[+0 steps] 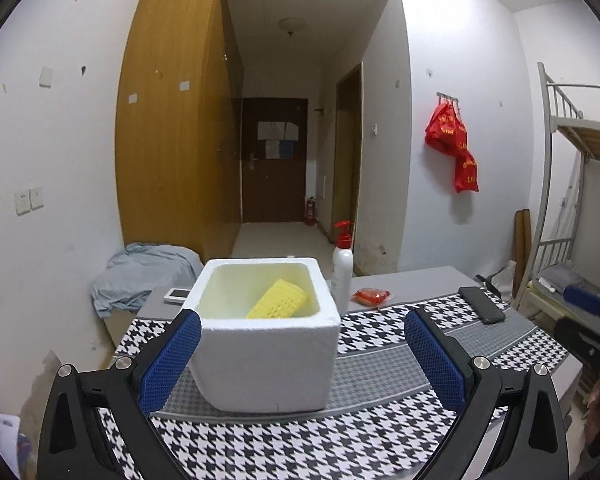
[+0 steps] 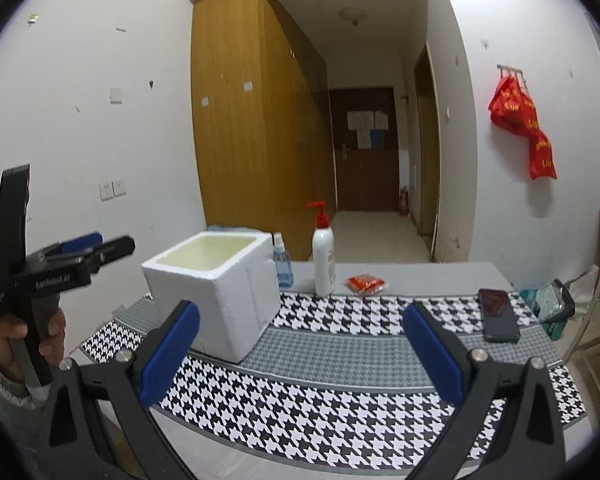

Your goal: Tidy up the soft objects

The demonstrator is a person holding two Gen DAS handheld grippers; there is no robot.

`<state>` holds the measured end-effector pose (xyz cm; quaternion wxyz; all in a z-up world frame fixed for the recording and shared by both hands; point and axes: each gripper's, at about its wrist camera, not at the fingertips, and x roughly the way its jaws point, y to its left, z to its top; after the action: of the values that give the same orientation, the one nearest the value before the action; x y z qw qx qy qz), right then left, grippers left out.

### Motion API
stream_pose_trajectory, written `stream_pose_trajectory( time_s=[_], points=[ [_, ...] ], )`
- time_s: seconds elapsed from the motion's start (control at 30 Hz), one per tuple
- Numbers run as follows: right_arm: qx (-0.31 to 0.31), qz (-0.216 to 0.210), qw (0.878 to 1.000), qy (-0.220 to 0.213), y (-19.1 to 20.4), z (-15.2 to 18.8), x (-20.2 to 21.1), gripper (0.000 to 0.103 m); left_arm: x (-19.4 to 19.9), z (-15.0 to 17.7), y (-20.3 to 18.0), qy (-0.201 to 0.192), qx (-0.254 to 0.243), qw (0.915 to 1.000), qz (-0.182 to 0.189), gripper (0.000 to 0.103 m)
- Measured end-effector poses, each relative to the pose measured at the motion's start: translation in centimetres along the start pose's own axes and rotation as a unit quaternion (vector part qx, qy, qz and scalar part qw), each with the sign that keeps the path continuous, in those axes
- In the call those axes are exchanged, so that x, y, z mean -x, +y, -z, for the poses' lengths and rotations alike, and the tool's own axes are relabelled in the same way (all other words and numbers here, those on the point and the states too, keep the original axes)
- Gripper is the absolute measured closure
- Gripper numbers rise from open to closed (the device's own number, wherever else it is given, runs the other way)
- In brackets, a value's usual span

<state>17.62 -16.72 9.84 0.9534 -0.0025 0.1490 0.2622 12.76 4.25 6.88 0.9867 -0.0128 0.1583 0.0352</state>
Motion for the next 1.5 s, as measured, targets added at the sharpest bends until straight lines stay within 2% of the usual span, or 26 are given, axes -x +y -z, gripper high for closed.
stream_pose_trajectory(
  time_s=[0.2,0.4,0.8,1.3,1.5],
  points=[
    [-0.001,-0.012,1.000,-0.010,0.3,0.6,1.6,0.000,2.9,1.2,-1.7,-0.026,-0.010,0.9996,0.000,0.001],
    [-0.001,-0.012,1.000,-0.022,0.7,1.4,3.4,0.000,4.9,2.3,-2.3,-0.030,-0.005,0.9995,-0.004,0.001],
    [0.003,-0.008,1.000,-0.029,1.8,2.8,5.5,0.000,7.3,4.1,-2.2,-0.040,0.003,0.9992,-0.009,0.001],
    [0.003,-0.007,0.999,-0.044,3.1,6.0,7.7,0.000,9.8,8.2,-2.2,-0.052,0.014,0.9985,-0.012,0.001],
    [0.005,0.008,0.999,-0.048,3.4,7.5,8.5,0.000,10.6,10.0,-2.2,-0.062,0.010,0.9979,-0.020,0.001]
  ],
)
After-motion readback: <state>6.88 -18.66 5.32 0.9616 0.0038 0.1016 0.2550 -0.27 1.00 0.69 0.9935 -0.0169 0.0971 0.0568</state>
